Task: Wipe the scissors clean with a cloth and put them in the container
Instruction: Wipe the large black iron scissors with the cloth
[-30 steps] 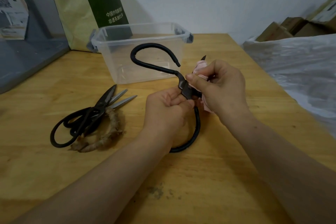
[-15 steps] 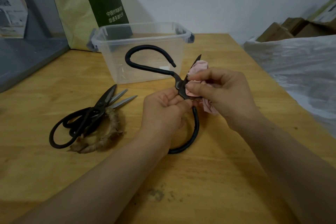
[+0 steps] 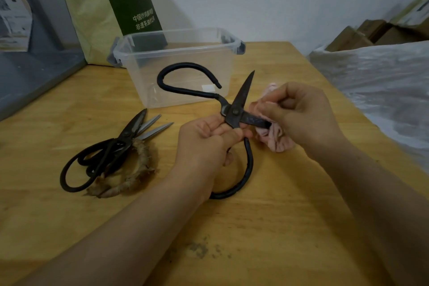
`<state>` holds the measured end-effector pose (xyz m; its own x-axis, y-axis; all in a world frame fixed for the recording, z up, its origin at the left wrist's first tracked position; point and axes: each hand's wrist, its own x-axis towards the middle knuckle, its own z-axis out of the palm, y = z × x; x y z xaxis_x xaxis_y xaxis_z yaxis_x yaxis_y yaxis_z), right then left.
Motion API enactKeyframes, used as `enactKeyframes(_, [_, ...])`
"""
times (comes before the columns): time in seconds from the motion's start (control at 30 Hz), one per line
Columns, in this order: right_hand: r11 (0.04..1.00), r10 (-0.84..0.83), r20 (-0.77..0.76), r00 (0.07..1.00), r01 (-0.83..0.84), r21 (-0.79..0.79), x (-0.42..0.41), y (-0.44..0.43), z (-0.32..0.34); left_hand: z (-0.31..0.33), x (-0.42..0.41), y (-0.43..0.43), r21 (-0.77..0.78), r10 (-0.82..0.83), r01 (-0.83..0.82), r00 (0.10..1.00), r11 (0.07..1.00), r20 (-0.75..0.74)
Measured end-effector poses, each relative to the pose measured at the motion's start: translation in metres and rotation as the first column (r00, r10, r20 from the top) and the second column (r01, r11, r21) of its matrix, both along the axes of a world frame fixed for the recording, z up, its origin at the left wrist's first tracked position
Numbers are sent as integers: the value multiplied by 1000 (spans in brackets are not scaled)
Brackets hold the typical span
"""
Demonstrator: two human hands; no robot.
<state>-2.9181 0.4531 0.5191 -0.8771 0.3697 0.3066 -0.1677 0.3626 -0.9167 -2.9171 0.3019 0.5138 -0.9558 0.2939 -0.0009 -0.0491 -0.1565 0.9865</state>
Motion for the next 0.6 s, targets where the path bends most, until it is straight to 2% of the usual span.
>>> enactKeyframes(0.1, [997, -58, -31, 998, 56, -57, 4, 5, 8, 0, 1, 1, -18, 12, -12, 1000, 1000, -2])
enactKeyframes(0.23, [983, -129, -23, 991, 131, 130, 7, 5, 15, -1, 1, 0, 4, 27, -27, 1000, 1000, -10])
enactKeyframes(0.3, [989, -58, -11, 998, 59, 133, 10, 1, 14, -2, 1, -1, 3, 35, -35, 999, 999, -12])
enactKeyframes(0.43, [983, 183, 134, 974, -181, -27, 12, 1, 7, -5, -2, -1, -31, 69, -70, 998, 997, -10])
enactKeyframes(0.5, [960, 266, 144, 953, -249, -129, 12, 5, 7, -5, -3, -2, -26, 74, -74, 997, 997, 2])
enactKeyframes(0.6, [939, 325, 111, 939, -307, -157, 11, 5, 7, -6, -4, 0, -25, 49, -49, 999, 998, 6])
